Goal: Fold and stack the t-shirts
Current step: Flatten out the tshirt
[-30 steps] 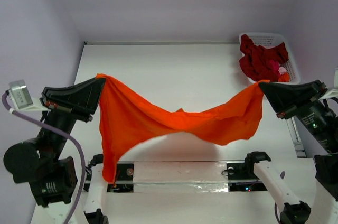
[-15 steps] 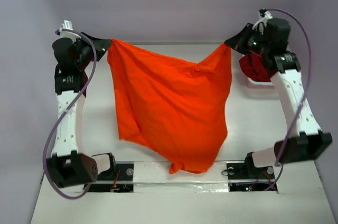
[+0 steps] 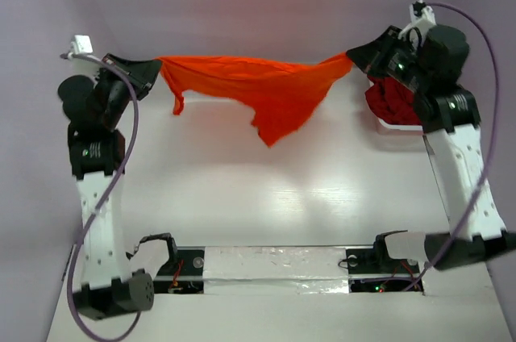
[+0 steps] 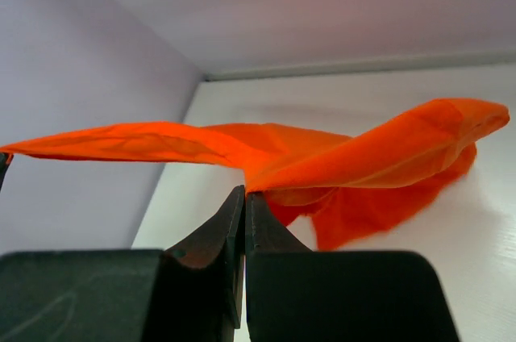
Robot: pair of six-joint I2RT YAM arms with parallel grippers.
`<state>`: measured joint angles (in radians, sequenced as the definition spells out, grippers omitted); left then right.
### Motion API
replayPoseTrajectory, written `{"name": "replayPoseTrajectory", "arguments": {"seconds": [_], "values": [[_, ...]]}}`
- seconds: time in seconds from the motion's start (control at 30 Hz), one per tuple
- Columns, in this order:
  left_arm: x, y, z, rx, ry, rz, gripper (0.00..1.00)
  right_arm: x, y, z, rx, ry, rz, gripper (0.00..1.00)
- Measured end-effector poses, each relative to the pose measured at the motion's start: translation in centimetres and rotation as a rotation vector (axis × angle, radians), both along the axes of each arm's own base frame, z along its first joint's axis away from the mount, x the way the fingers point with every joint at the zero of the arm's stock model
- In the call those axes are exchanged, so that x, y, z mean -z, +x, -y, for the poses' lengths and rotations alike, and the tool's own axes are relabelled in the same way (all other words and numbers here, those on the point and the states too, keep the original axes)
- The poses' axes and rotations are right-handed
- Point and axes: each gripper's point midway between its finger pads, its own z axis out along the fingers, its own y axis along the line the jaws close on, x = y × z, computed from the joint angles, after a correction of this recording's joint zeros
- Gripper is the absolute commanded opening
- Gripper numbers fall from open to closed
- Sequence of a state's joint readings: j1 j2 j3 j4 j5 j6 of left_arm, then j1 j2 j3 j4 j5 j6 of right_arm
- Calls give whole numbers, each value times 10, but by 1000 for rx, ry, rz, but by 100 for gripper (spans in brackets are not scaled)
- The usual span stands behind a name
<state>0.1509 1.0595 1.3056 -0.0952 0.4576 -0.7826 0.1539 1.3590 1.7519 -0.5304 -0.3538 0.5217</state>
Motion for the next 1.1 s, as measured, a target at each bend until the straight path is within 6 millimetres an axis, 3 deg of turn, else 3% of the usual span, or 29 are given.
{"name": "replayPoseTrajectory", "arguments": {"seconds": [0.13,0.23,0.37,0.5,0.63,0.9,1.1], "values": [[-51,-71,10,6,40,177,0,-36,-81,0,-37,20,141,0],[-77,-125,22,27,65,304,0,-47,-137,9,-46,38,231,0],[-88,-192,39,68,80,434,0,-56,-211,24,-45,66,359,0],[-87,-219,51,122,70,461,0,-68,-263,34,-48,91,467,0],[-81,-228,59,170,45,421,0,-72,-286,39,-49,105,501,0],[-97,-265,69,218,27,477,0,-70,-295,40,-51,118,481,0],[-109,-277,72,233,22,523,0,-91,-308,41,-62,125,530,0]]}}
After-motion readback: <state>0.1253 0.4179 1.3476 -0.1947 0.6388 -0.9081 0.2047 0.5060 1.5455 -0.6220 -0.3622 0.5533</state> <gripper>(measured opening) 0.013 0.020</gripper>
